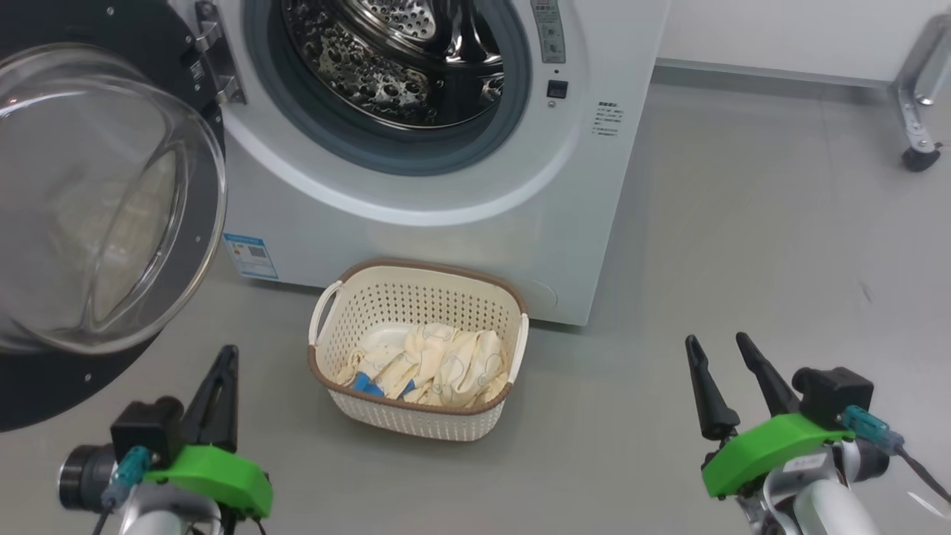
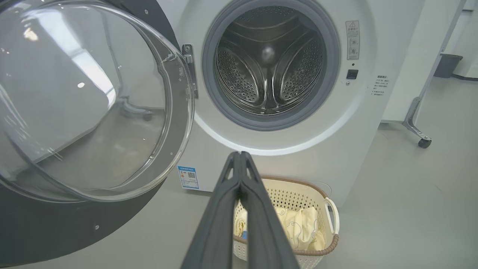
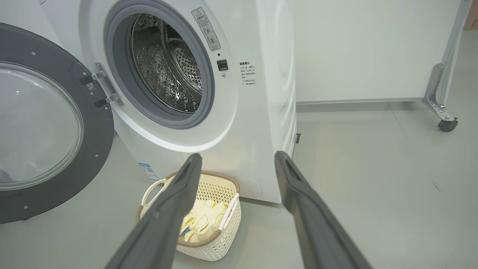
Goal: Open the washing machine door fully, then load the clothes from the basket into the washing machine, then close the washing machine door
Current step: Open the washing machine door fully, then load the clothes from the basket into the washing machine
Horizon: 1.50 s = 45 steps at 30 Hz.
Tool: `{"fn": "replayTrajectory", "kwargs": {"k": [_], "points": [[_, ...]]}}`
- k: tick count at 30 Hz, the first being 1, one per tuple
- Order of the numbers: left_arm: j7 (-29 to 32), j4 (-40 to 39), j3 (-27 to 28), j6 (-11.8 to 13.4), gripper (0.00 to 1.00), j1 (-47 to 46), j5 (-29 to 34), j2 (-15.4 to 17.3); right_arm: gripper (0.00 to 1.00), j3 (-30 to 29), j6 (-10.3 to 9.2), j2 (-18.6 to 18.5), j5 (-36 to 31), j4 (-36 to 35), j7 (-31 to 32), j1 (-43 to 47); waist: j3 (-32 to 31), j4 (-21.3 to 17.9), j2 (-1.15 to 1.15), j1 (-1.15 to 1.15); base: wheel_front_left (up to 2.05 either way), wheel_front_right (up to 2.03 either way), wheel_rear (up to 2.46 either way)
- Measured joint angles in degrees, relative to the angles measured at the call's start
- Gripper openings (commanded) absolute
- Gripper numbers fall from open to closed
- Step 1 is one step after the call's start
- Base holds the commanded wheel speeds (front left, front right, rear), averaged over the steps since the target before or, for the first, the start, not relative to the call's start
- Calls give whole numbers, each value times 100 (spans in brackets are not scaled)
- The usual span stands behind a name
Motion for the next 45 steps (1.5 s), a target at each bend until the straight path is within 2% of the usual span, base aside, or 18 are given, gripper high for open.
{"fn": "replayTrajectory", "kwargs": {"k": [6,16,17,19,26,32,45], "points": [[22,-121,-135,151,0,320,20,-81,100,14,0,18,0,-29,1,107,-60,-275,0,0,0,0,0],[-190,-226,-236,159,0,549,-1,-280,100,-125,0,45,1,-114,1,125,-38,-626,0,0,0,0,0],[-221,-257,-236,159,37,552,-1,-303,100,-133,0,49,0,-123,1,131,-34,-644,0,0,0,0,0],[-256,-326,-222,189,98,555,-1,-331,100,-149,0,58,-5,-132,1,141,-27,-677,0,0,0,0,0],[-287,-380,-27,148,100,665,-321,-490,100,-186,0,67,-7,-170,2,143,14,-745,0,0,0,0,0],[-288,-493,-33,38,100,669,-311,-486,100,-248,0,74,-54,-186,2,143,23,-713,0,0,0,0,0],[-288,-419,-15,32,100,673,-191,-538,100,-249,0,92,-57,-177,3,143,20,-664,0,0,0,0,0]]}}
